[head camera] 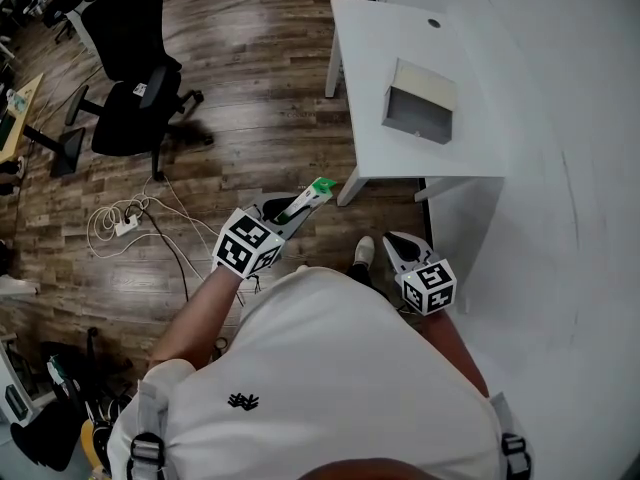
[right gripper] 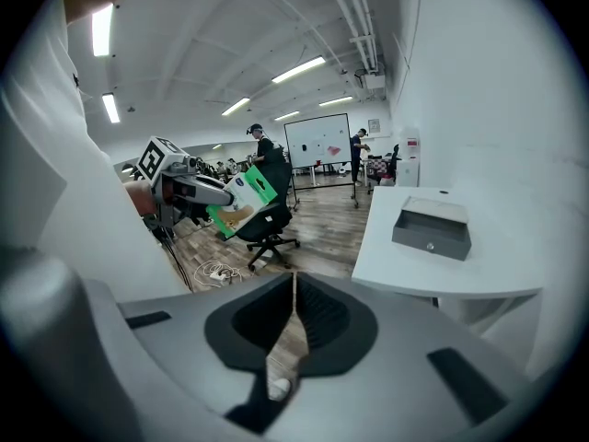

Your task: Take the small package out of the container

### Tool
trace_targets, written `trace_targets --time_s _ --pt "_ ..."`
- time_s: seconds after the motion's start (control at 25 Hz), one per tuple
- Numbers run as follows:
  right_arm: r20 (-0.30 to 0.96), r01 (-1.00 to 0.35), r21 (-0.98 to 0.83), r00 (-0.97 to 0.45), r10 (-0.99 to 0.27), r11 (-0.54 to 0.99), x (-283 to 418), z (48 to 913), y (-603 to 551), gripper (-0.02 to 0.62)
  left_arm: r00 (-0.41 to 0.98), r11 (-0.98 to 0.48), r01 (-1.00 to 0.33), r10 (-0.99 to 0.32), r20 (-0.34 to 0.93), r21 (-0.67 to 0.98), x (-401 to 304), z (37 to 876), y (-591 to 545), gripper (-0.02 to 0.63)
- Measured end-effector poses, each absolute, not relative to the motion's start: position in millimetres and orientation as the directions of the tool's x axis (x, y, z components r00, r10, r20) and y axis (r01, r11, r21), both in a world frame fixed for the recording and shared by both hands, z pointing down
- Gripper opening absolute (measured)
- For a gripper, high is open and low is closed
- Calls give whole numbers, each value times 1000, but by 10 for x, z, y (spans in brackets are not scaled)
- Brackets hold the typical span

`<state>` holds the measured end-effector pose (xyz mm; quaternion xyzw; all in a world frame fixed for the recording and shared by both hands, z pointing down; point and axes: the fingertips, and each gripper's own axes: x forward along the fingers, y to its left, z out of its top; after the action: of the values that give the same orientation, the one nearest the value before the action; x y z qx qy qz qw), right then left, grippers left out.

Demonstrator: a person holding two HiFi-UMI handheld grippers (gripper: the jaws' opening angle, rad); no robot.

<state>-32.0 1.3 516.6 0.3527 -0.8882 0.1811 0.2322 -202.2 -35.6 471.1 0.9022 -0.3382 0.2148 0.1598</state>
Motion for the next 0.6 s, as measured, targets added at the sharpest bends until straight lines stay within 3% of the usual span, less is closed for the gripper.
trace_targets --time_s 0.6 --pt "537 -712 -137 -638 -552 689 -340 5132 45 9 688 -724 -672 -531 495 157 -2012 4712 -297 95"
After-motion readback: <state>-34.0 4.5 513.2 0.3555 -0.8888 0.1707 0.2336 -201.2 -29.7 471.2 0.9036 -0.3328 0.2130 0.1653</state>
